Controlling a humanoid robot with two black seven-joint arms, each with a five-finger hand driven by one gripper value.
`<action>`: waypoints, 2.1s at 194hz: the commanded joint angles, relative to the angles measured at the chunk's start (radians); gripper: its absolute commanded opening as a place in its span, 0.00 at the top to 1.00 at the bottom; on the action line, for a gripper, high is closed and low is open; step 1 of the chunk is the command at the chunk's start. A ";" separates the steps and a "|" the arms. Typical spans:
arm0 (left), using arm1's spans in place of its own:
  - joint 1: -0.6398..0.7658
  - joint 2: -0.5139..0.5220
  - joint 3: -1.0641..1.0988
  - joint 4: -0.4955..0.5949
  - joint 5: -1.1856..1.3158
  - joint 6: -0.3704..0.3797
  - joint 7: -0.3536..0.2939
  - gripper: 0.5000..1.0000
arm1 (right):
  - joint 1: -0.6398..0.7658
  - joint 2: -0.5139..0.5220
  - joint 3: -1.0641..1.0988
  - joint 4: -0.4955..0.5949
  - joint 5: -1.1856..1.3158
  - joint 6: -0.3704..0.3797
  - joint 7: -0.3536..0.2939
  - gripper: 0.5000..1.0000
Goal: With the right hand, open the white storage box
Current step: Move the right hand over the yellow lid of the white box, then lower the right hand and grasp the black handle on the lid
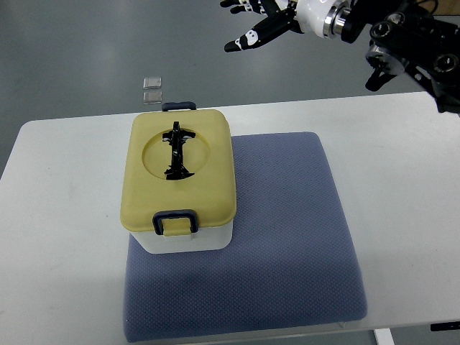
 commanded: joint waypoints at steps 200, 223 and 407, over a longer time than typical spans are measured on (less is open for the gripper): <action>0.003 0.000 0.002 -0.020 -0.002 0.000 0.000 0.00 | 0.219 0.100 -0.449 0.201 -0.665 -0.335 0.274 0.15; 0.003 0.000 0.004 -0.020 -0.002 0.000 0.000 0.00 | 0.205 0.124 -0.449 0.187 -0.660 -0.355 0.272 0.17; 0.003 0.000 0.002 -0.020 -0.002 0.000 0.000 0.00 | 0.153 0.201 -0.447 0.135 -0.658 -0.467 0.274 1.00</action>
